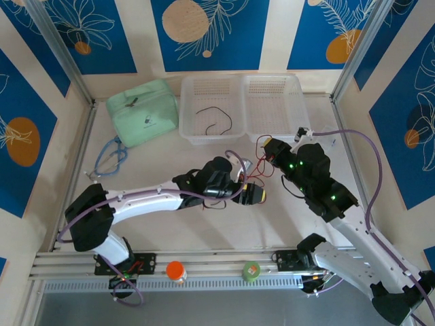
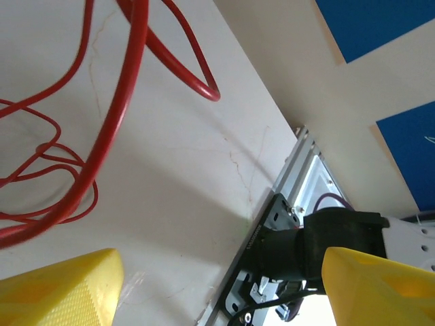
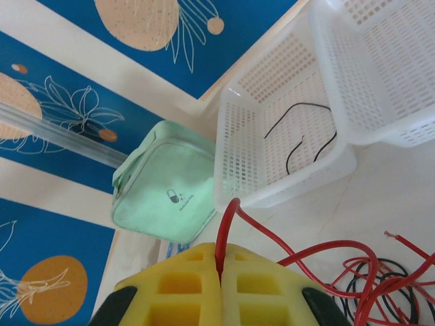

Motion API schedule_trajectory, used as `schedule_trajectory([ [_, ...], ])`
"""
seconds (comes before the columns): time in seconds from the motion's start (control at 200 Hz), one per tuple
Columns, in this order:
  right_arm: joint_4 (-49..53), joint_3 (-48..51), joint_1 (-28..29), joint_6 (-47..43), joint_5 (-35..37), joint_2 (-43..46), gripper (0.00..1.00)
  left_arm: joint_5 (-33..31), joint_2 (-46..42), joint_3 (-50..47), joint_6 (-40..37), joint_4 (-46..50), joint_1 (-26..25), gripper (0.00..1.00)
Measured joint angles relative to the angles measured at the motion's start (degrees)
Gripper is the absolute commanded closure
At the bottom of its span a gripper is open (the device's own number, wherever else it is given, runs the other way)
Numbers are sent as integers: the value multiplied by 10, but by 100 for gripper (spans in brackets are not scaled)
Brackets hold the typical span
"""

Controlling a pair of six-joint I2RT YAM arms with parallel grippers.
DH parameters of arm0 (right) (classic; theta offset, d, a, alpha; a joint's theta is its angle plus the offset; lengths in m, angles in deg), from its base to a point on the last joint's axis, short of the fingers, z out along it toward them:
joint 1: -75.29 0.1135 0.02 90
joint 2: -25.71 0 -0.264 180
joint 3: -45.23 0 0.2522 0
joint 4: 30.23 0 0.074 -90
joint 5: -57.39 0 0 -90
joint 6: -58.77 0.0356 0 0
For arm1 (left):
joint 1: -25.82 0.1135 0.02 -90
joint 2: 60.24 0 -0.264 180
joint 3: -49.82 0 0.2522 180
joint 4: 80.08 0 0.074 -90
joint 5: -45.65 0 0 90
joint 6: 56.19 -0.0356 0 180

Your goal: Untangle the cables

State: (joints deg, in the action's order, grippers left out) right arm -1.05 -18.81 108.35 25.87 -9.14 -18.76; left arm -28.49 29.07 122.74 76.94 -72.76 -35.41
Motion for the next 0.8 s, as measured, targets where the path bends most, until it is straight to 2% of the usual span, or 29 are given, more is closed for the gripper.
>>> schedule_trajectory([
  [0.26,-10,0,7,9,15,0,100,-70,-29,0,-1,-6,-7,21],
  [0.625,-13,1,32,19,32,0,100,-50,32,16,19,-84,-7,21],
  [0.8,-13,1,45,23,37,0,100,-82,41,26,20,-78,-7,21],
])
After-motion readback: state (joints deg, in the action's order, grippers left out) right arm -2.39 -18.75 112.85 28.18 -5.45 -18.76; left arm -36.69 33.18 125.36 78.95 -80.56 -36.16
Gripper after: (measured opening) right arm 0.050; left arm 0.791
